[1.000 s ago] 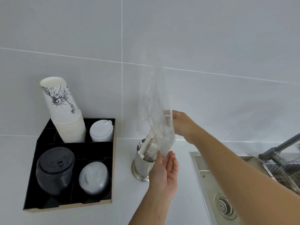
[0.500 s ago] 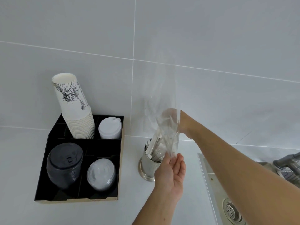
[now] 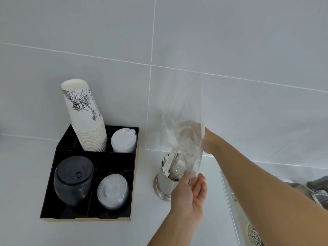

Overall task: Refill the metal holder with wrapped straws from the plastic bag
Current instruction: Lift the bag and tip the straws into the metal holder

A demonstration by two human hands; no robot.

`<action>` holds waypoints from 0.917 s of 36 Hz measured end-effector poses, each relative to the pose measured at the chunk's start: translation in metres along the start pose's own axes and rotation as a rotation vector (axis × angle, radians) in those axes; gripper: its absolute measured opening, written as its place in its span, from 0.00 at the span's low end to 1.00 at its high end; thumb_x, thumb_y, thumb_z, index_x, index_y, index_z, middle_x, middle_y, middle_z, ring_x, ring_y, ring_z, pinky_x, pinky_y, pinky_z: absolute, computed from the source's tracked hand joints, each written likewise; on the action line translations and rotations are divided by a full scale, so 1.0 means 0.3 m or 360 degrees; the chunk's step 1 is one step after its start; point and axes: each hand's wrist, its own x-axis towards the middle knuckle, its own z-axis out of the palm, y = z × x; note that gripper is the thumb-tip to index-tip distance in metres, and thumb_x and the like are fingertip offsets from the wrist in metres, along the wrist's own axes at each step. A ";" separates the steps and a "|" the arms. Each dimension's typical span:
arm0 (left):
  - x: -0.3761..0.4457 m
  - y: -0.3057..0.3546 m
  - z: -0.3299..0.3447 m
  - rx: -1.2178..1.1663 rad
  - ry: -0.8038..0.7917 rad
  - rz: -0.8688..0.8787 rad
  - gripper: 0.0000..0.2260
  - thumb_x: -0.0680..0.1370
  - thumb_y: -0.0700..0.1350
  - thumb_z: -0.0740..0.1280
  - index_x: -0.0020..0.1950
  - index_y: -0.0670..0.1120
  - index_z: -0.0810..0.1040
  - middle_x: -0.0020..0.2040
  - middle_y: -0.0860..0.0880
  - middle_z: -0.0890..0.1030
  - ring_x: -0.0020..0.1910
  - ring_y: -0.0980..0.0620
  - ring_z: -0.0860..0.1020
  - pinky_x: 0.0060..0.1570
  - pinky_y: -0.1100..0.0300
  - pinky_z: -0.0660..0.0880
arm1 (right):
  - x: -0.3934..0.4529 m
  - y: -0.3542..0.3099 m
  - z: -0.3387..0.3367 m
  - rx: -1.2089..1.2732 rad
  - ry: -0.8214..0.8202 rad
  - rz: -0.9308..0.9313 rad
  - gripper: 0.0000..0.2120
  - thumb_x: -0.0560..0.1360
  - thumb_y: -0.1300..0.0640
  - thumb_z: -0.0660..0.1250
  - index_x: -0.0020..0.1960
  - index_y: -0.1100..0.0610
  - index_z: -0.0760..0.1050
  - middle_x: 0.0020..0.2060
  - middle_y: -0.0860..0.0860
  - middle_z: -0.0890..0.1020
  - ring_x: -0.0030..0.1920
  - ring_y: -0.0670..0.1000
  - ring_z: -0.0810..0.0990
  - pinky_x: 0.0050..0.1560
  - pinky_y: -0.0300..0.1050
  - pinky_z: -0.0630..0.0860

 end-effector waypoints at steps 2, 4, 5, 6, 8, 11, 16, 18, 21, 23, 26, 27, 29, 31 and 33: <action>-0.001 -0.001 0.000 -0.0008 -0.0002 -0.0003 0.12 0.80 0.43 0.65 0.50 0.33 0.77 0.42 0.39 0.86 0.34 0.48 0.85 0.29 0.59 0.81 | 0.011 0.000 -0.002 -0.0091 -0.0007 -0.0011 0.15 0.79 0.68 0.59 0.65 0.65 0.73 0.53 0.63 0.75 0.54 0.60 0.75 0.58 0.59 0.73; -0.001 0.000 -0.001 -0.0009 -0.0015 -0.0003 0.11 0.80 0.43 0.67 0.49 0.34 0.77 0.40 0.39 0.86 0.33 0.48 0.85 0.29 0.59 0.81 | 0.021 0.007 -0.002 -0.0148 -0.0052 -0.0071 0.11 0.77 0.69 0.62 0.57 0.60 0.77 0.46 0.57 0.75 0.46 0.54 0.71 0.39 0.48 0.71; -0.002 0.000 -0.001 -0.0009 -0.0021 -0.0007 0.10 0.80 0.43 0.67 0.48 0.35 0.77 0.38 0.40 0.85 0.33 0.48 0.85 0.29 0.59 0.81 | 0.028 0.010 -0.004 -0.0146 -0.0068 -0.0117 0.11 0.77 0.71 0.62 0.54 0.59 0.77 0.43 0.55 0.76 0.42 0.52 0.73 0.35 0.43 0.66; -0.003 0.002 -0.001 -0.0010 -0.0022 -0.0009 0.10 0.80 0.43 0.67 0.48 0.36 0.76 0.36 0.40 0.85 0.33 0.48 0.85 0.29 0.59 0.81 | 0.037 0.013 -0.007 -0.0167 -0.0076 -0.0167 0.12 0.77 0.73 0.60 0.53 0.60 0.76 0.41 0.54 0.77 0.38 0.48 0.76 0.32 0.39 0.66; -0.003 0.001 -0.002 -0.0001 -0.0021 -0.0008 0.10 0.79 0.43 0.67 0.46 0.36 0.77 0.36 0.40 0.85 0.34 0.49 0.85 0.30 0.59 0.81 | 0.049 0.013 -0.007 -0.0238 -0.0078 -0.0229 0.11 0.78 0.73 0.59 0.53 0.61 0.75 0.41 0.54 0.76 0.33 0.42 0.77 0.31 0.34 0.70; -0.002 0.003 -0.002 0.0016 -0.0033 0.0000 0.09 0.79 0.42 0.68 0.46 0.36 0.79 0.37 0.41 0.85 0.36 0.49 0.85 0.31 0.60 0.81 | 0.058 -0.004 0.003 -0.0437 -0.0100 -0.0188 0.11 0.76 0.71 0.63 0.50 0.57 0.75 0.43 0.53 0.76 0.35 0.44 0.73 0.35 0.37 0.70; 0.008 -0.001 0.000 -0.0008 -0.0031 0.0007 0.08 0.78 0.41 0.69 0.46 0.36 0.81 0.37 0.42 0.83 0.32 0.49 0.84 0.31 0.60 0.81 | 0.038 0.011 -0.013 -0.0350 0.0033 -0.0399 0.06 0.73 0.76 0.64 0.46 0.69 0.77 0.35 0.57 0.75 0.32 0.50 0.75 0.36 0.41 0.72; 0.007 -0.004 0.000 -0.0024 -0.0071 0.0001 0.07 0.77 0.40 0.70 0.45 0.36 0.82 0.37 0.42 0.83 0.30 0.50 0.82 0.31 0.60 0.81 | 0.048 0.006 -0.023 -0.0544 0.0005 -0.0440 0.05 0.74 0.72 0.66 0.49 0.69 0.79 0.41 0.58 0.77 0.40 0.53 0.75 0.44 0.47 0.74; 0.007 -0.010 -0.001 -0.0034 -0.0108 -0.0010 0.06 0.77 0.39 0.69 0.46 0.36 0.83 0.39 0.42 0.84 0.29 0.50 0.81 0.33 0.60 0.82 | 0.062 0.003 -0.049 -0.0759 0.0077 -0.0472 0.06 0.74 0.65 0.69 0.50 0.60 0.81 0.42 0.54 0.81 0.43 0.53 0.77 0.45 0.46 0.77; 0.009 -0.014 -0.006 -0.0049 -0.0116 -0.0003 0.07 0.78 0.37 0.69 0.42 0.36 0.84 0.37 0.43 0.84 0.30 0.50 0.82 0.33 0.59 0.82 | 0.051 0.007 -0.063 -0.0730 0.0150 -0.0566 0.05 0.71 0.63 0.70 0.43 0.54 0.79 0.37 0.46 0.81 0.39 0.53 0.79 0.41 0.43 0.74; 0.004 -0.019 -0.010 -0.0138 -0.0208 -0.0011 0.14 0.77 0.36 0.68 0.32 0.40 0.86 0.35 0.44 0.85 0.32 0.49 0.84 0.31 0.60 0.81 | 0.042 0.026 -0.065 -0.0658 0.0242 -0.0591 0.08 0.69 0.65 0.71 0.36 0.53 0.79 0.32 0.46 0.80 0.35 0.52 0.77 0.38 0.45 0.75; 0.004 -0.021 -0.013 -0.0151 -0.0238 -0.0010 0.11 0.74 0.37 0.69 0.32 0.40 0.86 0.35 0.45 0.85 0.33 0.49 0.84 0.33 0.59 0.82 | 0.047 0.032 -0.060 -0.0704 0.0265 -0.0620 0.08 0.69 0.65 0.70 0.36 0.53 0.78 0.31 0.48 0.80 0.33 0.52 0.76 0.35 0.43 0.75; 0.019 -0.029 -0.018 -0.0055 -0.0203 0.0047 0.07 0.74 0.39 0.69 0.37 0.40 0.84 0.35 0.47 0.84 0.38 0.49 0.82 0.43 0.58 0.82 | 0.042 0.034 -0.038 -0.0963 0.0238 -0.0614 0.12 0.70 0.62 0.70 0.34 0.48 0.76 0.30 0.45 0.79 0.31 0.48 0.76 0.29 0.29 0.70; 0.037 -0.030 -0.011 0.0070 -0.0079 0.0147 0.09 0.81 0.41 0.61 0.44 0.42 0.77 0.40 0.47 0.81 0.42 0.50 0.78 0.51 0.56 0.77 | 0.023 0.039 -0.016 -0.1000 0.0159 -0.0616 0.15 0.71 0.59 0.71 0.33 0.41 0.74 0.32 0.40 0.79 0.31 0.38 0.75 0.32 0.24 0.69; 0.042 -0.030 -0.006 0.0038 -0.0099 0.0148 0.08 0.83 0.41 0.58 0.47 0.43 0.75 0.44 0.47 0.78 0.43 0.51 0.78 0.50 0.59 0.76 | 0.006 0.052 0.003 -0.0912 0.0121 -0.0630 0.17 0.71 0.61 0.72 0.32 0.41 0.75 0.33 0.41 0.79 0.29 0.36 0.76 0.28 0.27 0.69</action>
